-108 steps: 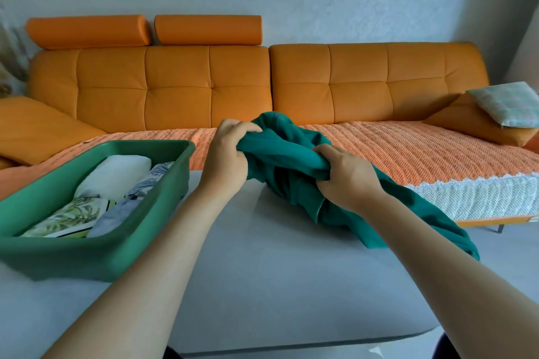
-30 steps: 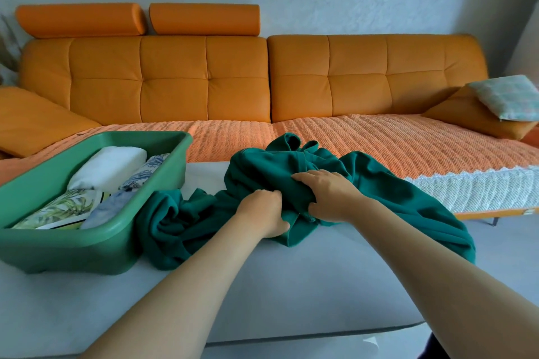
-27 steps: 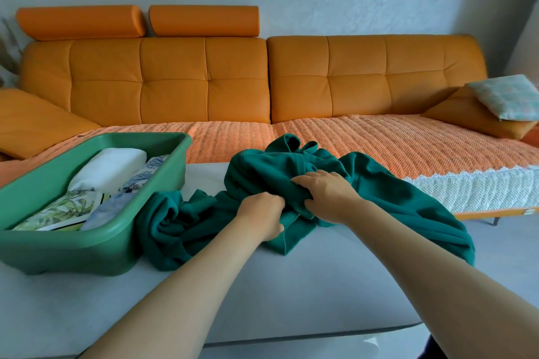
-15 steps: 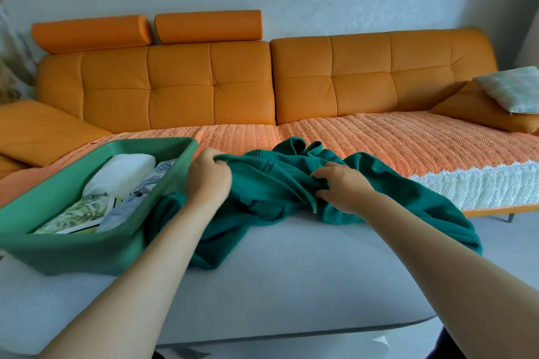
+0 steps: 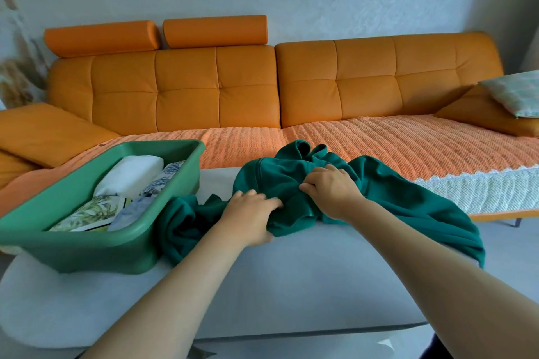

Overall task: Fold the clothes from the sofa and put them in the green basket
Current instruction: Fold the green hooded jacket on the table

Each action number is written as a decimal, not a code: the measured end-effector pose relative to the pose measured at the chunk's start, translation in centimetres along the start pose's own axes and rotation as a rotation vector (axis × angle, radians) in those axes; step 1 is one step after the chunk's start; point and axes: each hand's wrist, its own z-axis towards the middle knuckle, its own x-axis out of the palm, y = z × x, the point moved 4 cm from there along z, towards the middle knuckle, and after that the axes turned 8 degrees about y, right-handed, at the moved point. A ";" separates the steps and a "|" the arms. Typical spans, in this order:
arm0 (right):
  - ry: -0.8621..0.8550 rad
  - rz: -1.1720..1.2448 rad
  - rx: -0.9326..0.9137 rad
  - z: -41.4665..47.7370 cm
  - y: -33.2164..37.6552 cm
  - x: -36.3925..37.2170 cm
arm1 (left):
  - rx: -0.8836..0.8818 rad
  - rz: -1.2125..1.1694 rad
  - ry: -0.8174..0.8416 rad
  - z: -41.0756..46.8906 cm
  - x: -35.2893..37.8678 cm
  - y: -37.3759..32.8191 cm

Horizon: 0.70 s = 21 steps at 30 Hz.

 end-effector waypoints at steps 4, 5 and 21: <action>0.126 -0.001 0.008 -0.3 -0.6 1.0 | 0.001 -0.150 -0.144 0.5 -0.9 1.9; 0.170 -0.036 0.014 -0.5 -0.9 1.2 | 0.001 -0.195 -0.206 0.4 -1.5 2.2; -0.051 0.462 0.259 -2.2 -4.2 -2.9 | -0.168 -0.003 -0.128 -0.4 -2.6 2.3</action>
